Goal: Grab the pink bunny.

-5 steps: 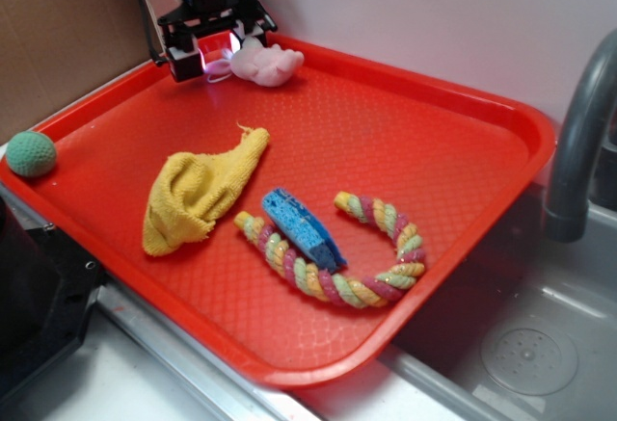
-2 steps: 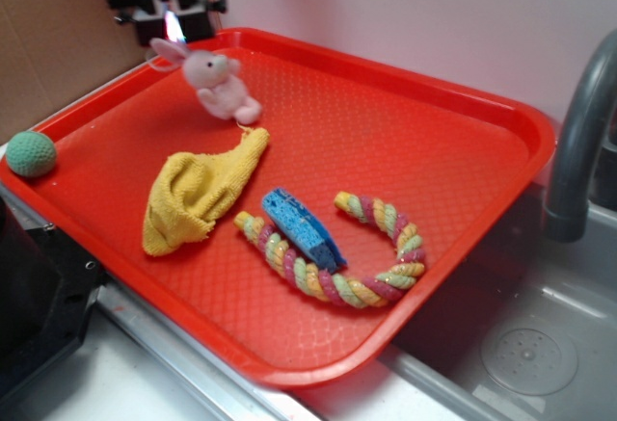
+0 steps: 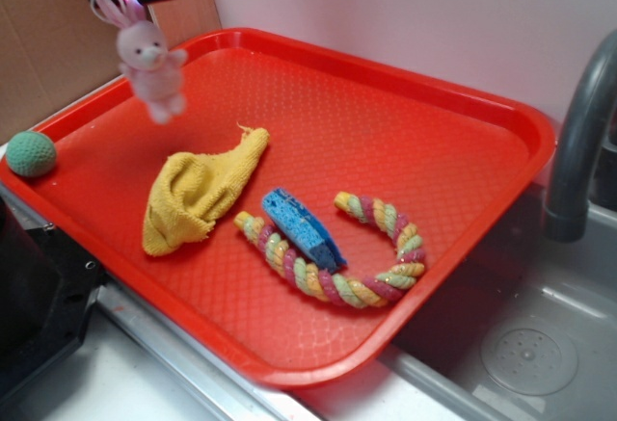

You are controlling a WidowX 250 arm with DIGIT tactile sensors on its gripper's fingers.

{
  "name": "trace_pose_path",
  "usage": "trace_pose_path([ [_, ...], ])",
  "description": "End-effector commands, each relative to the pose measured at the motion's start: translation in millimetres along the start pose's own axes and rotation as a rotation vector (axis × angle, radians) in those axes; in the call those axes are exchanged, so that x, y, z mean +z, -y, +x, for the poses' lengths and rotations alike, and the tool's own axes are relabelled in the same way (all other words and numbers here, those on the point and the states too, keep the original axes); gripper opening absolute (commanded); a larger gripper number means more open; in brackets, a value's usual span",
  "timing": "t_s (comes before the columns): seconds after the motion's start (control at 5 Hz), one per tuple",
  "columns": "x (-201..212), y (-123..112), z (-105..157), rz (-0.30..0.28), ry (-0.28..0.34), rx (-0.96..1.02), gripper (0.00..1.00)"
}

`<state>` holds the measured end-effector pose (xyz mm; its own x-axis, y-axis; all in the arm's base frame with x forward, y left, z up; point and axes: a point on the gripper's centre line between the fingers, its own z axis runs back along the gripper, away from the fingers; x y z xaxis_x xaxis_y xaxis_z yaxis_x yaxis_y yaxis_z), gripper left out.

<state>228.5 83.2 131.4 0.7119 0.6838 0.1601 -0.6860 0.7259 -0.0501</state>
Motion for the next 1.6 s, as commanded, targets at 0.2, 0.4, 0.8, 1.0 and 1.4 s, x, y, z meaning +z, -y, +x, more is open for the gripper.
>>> trace_pose_path([
  [0.2,-30,-24,24,-0.055,-0.065,0.001,1.00],
  [0.4,-38,-46,10,-0.074,0.034,0.248,1.00],
  [0.8,-56,-65,1,0.014,0.145,0.669,1.00],
  [1.0,-78,-59,22,0.019,0.109,0.617,1.00],
  [1.4,-108,-60,32,0.069,0.017,0.629,0.00],
])
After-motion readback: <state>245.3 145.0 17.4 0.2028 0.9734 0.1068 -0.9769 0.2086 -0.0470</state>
